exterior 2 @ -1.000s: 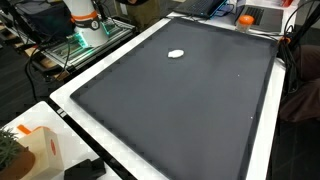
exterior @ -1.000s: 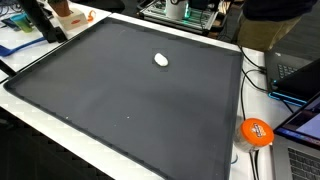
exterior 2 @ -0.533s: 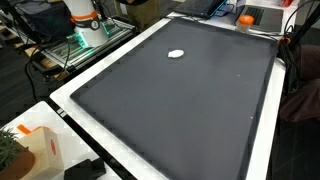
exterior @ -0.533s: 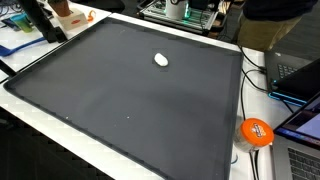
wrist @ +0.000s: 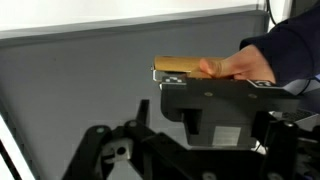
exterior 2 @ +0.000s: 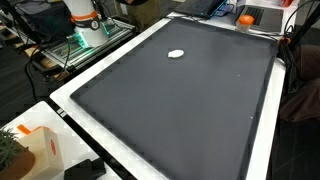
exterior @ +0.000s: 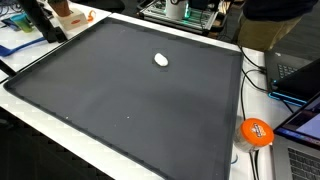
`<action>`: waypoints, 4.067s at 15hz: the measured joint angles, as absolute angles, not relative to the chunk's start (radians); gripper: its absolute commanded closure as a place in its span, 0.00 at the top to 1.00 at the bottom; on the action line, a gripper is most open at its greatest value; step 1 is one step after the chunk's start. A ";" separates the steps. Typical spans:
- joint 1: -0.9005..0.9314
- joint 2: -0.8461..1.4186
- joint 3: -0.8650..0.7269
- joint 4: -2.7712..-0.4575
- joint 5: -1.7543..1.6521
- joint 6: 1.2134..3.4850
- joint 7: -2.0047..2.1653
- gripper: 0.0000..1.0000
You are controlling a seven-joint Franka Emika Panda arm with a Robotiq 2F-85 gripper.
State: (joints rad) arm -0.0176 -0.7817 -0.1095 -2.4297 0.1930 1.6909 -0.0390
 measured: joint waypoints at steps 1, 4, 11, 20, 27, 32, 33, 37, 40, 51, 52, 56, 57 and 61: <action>-0.018 -0.782 -0.109 -2.430 0.193 1.691 -0.039 0.67; -0.018 -0.782 -0.109 -2.429 0.194 1.691 -0.039 0.56; -0.018 -0.781 -0.109 -2.422 0.200 1.691 -0.039 0.54; -0.025 -0.774 -0.109 -2.419 0.206 1.690 -0.039 0.22; -0.024 -0.779 -0.093 -2.416 0.206 1.694 -0.053 0.47; -0.026 -0.772 -0.085 -2.416 0.206 1.694 -0.053 0.47; -0.026 -0.771 -0.085 -2.416 0.206 1.694 -0.053 0.47; -0.026 -0.770 -0.085 -2.416 0.206 1.694 -0.053 0.22; -0.034 -0.775 -0.063 -2.431 0.190 1.702 -0.024 0.22; 0.010 -1.020 0.249 -2.780 0.123 2.026 0.230 0.47; 0.014 -1.029 0.248 -2.781 0.121 2.026 0.230 0.47; 0.015 -1.032 0.248 -2.779 0.120 2.026 0.230 0.22; 0.015 -1.031 0.248 -2.778 0.120 2.026 0.230 0.22; 0.014 -0.986 0.274 -2.776 0.119 2.127 0.273 0.22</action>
